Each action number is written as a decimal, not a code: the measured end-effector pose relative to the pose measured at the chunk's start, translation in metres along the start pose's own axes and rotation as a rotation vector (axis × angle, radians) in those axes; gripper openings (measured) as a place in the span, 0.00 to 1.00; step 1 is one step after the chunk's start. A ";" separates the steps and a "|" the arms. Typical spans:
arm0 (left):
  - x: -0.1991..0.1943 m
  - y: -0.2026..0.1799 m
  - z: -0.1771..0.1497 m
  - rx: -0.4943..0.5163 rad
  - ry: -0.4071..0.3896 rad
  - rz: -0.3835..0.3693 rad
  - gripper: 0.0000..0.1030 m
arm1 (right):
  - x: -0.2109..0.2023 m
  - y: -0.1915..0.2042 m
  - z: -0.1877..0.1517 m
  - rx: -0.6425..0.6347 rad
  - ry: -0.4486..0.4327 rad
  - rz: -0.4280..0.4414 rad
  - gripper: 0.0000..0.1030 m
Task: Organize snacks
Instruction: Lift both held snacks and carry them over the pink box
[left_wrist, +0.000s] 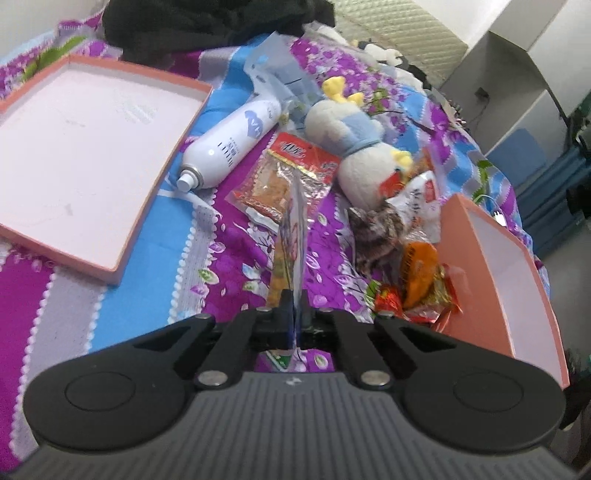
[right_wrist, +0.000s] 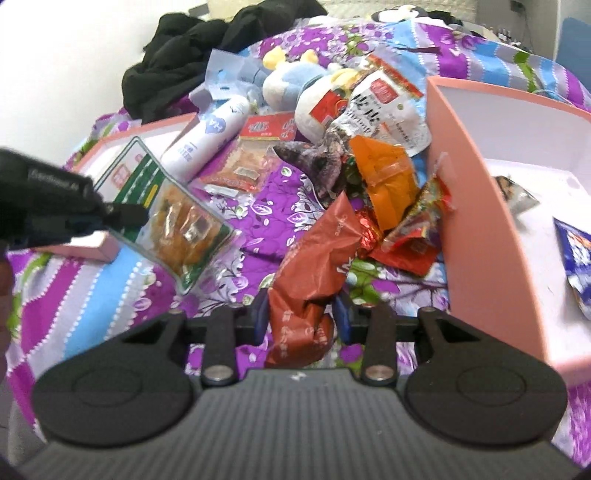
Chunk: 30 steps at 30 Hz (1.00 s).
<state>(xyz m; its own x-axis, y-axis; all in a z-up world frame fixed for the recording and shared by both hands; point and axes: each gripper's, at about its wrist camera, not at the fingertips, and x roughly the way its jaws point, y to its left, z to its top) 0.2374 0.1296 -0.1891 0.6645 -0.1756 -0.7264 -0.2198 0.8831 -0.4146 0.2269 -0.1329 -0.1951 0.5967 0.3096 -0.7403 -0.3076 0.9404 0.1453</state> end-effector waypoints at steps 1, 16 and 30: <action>-0.007 -0.001 -0.003 0.006 -0.002 -0.003 0.01 | -0.007 0.000 -0.001 0.008 -0.008 0.000 0.37; -0.096 -0.047 -0.055 0.123 -0.023 -0.041 0.00 | -0.103 0.001 -0.037 0.068 -0.111 0.000 0.37; -0.140 -0.115 -0.098 0.254 0.011 -0.128 0.00 | -0.176 -0.024 -0.060 0.122 -0.181 -0.046 0.37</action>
<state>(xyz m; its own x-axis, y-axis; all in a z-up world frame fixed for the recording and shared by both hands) 0.0997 0.0103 -0.0929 0.6672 -0.2958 -0.6836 0.0517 0.9339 -0.3537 0.0843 -0.2184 -0.1075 0.7350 0.2759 -0.6194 -0.1915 0.9607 0.2008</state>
